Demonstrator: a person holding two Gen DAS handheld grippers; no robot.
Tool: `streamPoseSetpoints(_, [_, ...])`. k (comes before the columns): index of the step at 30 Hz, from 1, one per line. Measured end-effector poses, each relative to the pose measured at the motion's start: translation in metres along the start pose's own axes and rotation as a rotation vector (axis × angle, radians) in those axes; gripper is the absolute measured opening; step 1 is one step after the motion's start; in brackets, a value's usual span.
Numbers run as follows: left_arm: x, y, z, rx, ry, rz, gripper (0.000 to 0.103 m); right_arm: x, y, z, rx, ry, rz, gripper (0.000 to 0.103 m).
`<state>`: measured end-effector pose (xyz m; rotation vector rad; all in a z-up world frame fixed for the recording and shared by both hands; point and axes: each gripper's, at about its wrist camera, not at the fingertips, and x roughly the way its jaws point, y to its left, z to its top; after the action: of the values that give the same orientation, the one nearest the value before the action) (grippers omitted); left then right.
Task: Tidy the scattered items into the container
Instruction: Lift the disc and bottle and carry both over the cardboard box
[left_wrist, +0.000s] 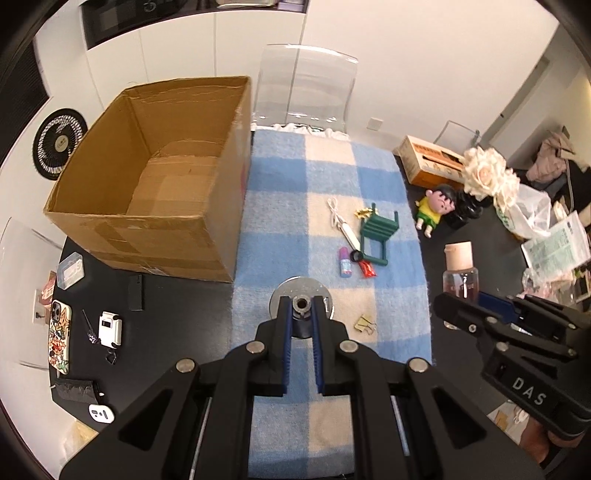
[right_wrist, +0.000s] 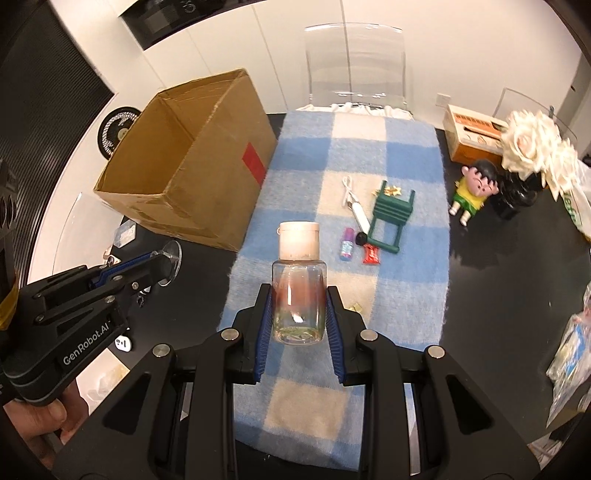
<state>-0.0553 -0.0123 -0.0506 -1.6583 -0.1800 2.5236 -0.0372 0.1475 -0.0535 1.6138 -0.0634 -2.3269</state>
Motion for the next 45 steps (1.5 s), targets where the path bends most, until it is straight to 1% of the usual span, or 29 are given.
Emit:
streamPoseSetpoints(9, [-0.006, 0.030, 0.011, -0.047, -0.016, 0.021, 0.010, 0.009, 0.027, 0.018, -0.047, -0.007, 0.032, 0.028])
streamPoseSetpoints(16, [-0.009, 0.050, 0.019, -0.083, -0.029, 0.042, 0.010, 0.015, 0.040, 0.039, -0.052, -0.024, 0.074, 0.028])
streamPoseSetpoints(21, [-0.009, 0.070, 0.034, -0.112, -0.042, 0.057, 0.010, 0.021, 0.059, 0.060, -0.086, -0.037, 0.093, 0.028])
streamPoseSetpoints(30, [-0.010, 0.106, 0.061, -0.163, -0.066, 0.083, 0.010, 0.030, 0.112, 0.099, -0.186, -0.066, 0.118, 0.028])
streamPoseSetpoints(38, [-0.011, 0.137, 0.087, -0.207, -0.076, 0.101, 0.010, 0.046, 0.141, 0.139, -0.208, -0.041, 0.161, 0.028])
streamPoseSetpoints(40, [-0.010, 0.140, 0.092, -0.202, -0.076, 0.112, 0.010, 0.050, 0.146, 0.149, -0.206, -0.034, 0.171, 0.028])
streamPoseSetpoints(43, [-0.008, 0.145, 0.099, -0.208, -0.074, 0.108, 0.010, 0.058, 0.154, 0.161, -0.213, -0.023, 0.181, 0.028])
streamPoseSetpoints(45, [-0.006, 0.149, 0.105, -0.210, -0.072, 0.113, 0.010, 0.061, 0.160, 0.166, -0.229, -0.020, 0.175, 0.028])
